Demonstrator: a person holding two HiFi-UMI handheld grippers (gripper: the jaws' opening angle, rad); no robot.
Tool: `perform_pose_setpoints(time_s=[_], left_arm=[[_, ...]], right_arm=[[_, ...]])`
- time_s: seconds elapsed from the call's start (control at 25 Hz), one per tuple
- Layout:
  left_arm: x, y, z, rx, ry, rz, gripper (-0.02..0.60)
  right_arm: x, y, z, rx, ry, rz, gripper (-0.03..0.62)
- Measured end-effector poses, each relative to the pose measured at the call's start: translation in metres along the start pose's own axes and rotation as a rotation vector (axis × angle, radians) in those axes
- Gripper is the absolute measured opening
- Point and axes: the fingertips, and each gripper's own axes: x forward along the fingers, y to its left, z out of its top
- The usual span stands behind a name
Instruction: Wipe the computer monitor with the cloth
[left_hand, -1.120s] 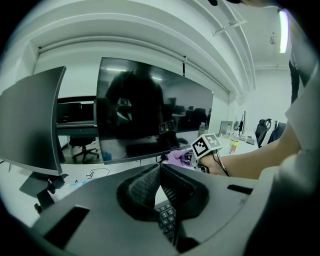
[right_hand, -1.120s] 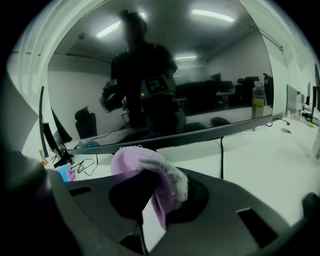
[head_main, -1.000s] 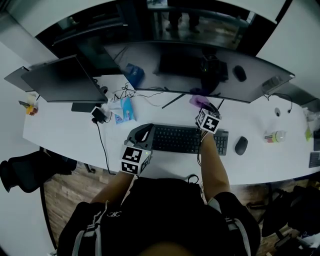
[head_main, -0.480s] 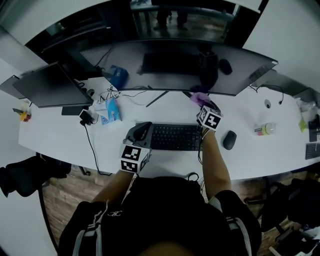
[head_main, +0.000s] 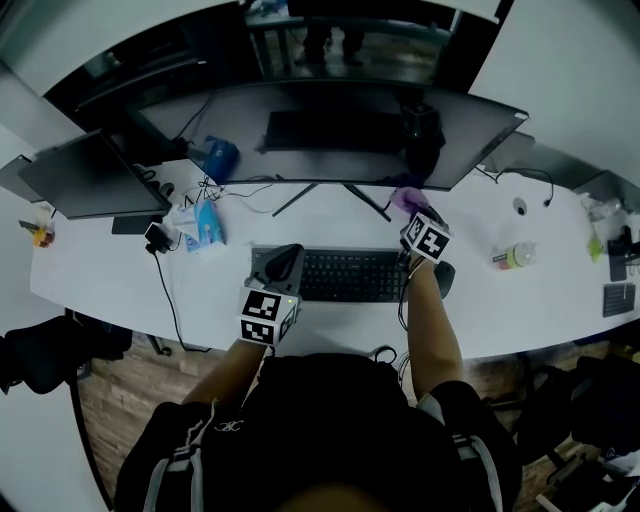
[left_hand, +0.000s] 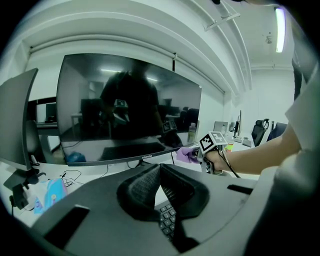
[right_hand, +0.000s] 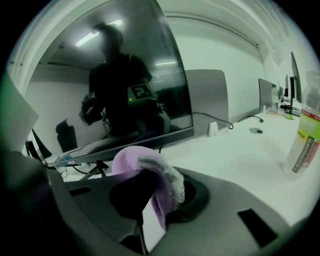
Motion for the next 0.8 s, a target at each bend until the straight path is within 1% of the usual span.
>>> perform_pose_setpoints(time_s=[0.44, 0.8], left_arm=[[0.011, -0.025, 0.004, 0.011, 0.003, 0.011, 0.014], [0.015, -0.037, 0.005, 0.028, 0.012, 0.001, 0.014]], right_arm=[[-0.007, -0.061, 0.014, 0.057, -0.022, -0.044, 0.075], [-0.011, -0.097, 0.026, 0.041, -0.034, -0.101, 0.075]])
